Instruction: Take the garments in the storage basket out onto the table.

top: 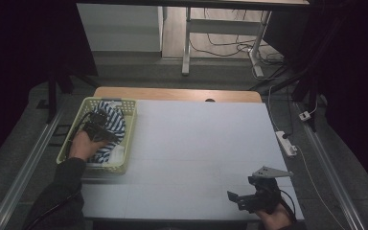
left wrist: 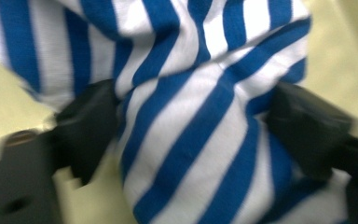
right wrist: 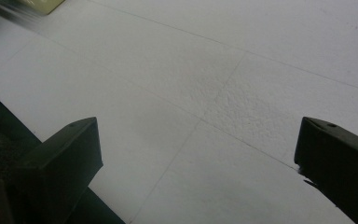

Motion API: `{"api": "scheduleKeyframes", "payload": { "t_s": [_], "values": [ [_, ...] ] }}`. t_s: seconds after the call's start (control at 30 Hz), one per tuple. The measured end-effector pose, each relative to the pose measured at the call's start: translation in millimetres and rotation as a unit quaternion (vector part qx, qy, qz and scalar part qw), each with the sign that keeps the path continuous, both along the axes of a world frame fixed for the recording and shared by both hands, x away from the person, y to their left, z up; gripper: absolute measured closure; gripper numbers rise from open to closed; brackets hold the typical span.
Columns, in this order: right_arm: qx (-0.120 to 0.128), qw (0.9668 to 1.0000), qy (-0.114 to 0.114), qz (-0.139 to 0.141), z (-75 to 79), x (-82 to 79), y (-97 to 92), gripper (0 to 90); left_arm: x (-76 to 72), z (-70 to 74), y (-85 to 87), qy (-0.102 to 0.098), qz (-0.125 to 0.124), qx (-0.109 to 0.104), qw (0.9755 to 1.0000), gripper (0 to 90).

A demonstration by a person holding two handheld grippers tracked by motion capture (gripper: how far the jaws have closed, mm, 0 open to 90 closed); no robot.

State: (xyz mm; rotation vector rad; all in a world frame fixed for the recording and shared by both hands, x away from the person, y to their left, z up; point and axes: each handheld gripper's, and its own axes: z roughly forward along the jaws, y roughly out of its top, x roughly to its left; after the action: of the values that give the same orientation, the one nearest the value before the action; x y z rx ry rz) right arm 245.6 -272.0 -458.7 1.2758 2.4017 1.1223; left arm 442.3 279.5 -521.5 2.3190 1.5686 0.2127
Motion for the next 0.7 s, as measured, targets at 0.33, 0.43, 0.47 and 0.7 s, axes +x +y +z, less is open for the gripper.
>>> {"api": "scheduleKeyframes", "payload": {
  "t_s": [0.33,0.43,0.47,0.7],
  "values": [
    [-0.005,1.0000,-0.004,0.005,0.3,-0.9,1.2,0.4,-4.9,9.4,-3.6,0.004,-0.001,0.001,1.0000,73.5],
    [-0.008,0.9999,-0.007,0.008,0.3,-1.2,1.7,0.4,-5.4,13.3,-1.1,0.002,0.010,-0.005,0.9999,74.1],
    [-0.009,0.9999,-0.009,0.008,0.4,-1.7,2.3,0.4,-6.2,15.0,-0.1,-0.002,0.013,-0.008,0.9999,74.1],
    [-0.010,0.9998,-0.011,0.010,0.8,-2.4,2.6,0.4,-14.9,39.8,12.9,-0.038,0.025,-0.056,0.9974,74.2]
  ]
}}
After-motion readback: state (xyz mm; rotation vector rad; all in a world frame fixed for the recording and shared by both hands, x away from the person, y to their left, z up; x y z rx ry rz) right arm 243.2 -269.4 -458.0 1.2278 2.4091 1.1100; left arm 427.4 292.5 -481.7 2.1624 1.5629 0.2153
